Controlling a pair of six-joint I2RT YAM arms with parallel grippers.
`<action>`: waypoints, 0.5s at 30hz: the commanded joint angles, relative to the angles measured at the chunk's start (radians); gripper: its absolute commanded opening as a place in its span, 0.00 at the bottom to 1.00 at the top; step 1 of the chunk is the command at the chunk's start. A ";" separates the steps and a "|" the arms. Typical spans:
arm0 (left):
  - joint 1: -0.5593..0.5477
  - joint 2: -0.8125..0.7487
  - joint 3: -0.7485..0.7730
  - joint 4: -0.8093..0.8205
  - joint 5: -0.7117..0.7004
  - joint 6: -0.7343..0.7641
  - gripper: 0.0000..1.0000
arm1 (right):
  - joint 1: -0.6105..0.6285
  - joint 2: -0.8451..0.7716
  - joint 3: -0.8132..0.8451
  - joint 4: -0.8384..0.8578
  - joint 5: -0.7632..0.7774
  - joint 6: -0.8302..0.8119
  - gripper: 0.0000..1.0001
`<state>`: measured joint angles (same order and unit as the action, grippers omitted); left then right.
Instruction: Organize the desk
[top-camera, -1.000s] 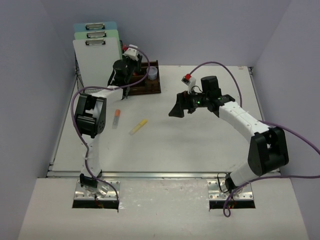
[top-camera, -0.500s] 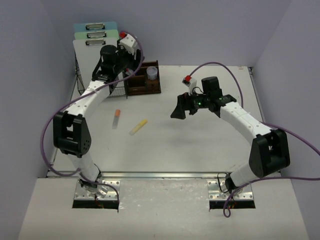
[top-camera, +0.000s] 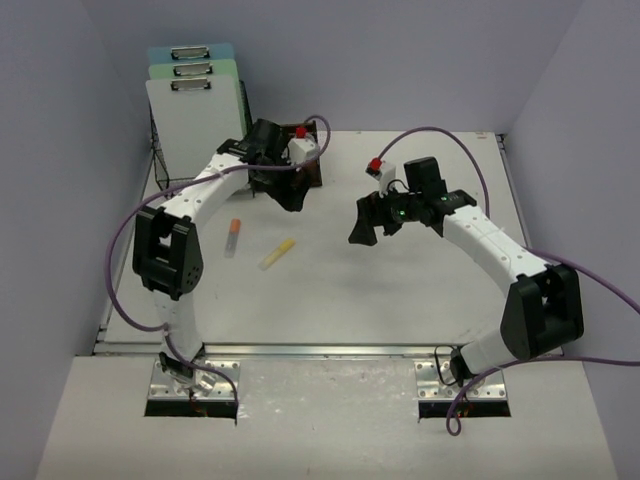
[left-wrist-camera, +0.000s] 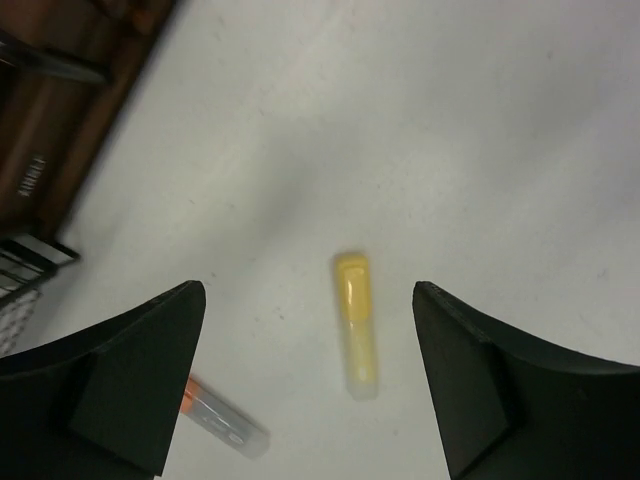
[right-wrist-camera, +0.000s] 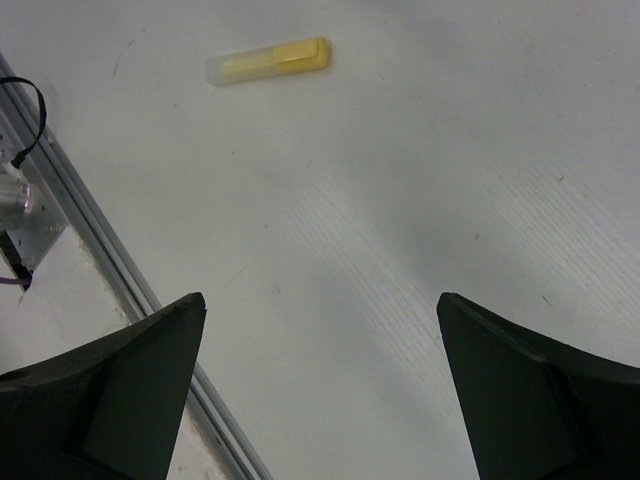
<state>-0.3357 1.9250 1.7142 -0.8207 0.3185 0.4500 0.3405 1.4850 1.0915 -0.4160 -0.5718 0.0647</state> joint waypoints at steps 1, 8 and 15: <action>-0.043 0.095 0.173 -0.241 -0.063 0.048 0.83 | -0.009 -0.047 -0.013 -0.022 0.037 -0.044 0.99; -0.085 0.272 0.262 -0.353 -0.130 0.055 0.82 | -0.020 -0.058 -0.048 -0.023 0.038 -0.052 0.99; -0.111 0.347 0.260 -0.397 -0.209 0.041 0.81 | -0.032 -0.060 -0.061 -0.019 0.032 -0.056 0.99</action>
<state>-0.4328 2.2572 1.9396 -1.1666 0.1705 0.4933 0.3184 1.4593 1.0327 -0.4555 -0.5377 0.0257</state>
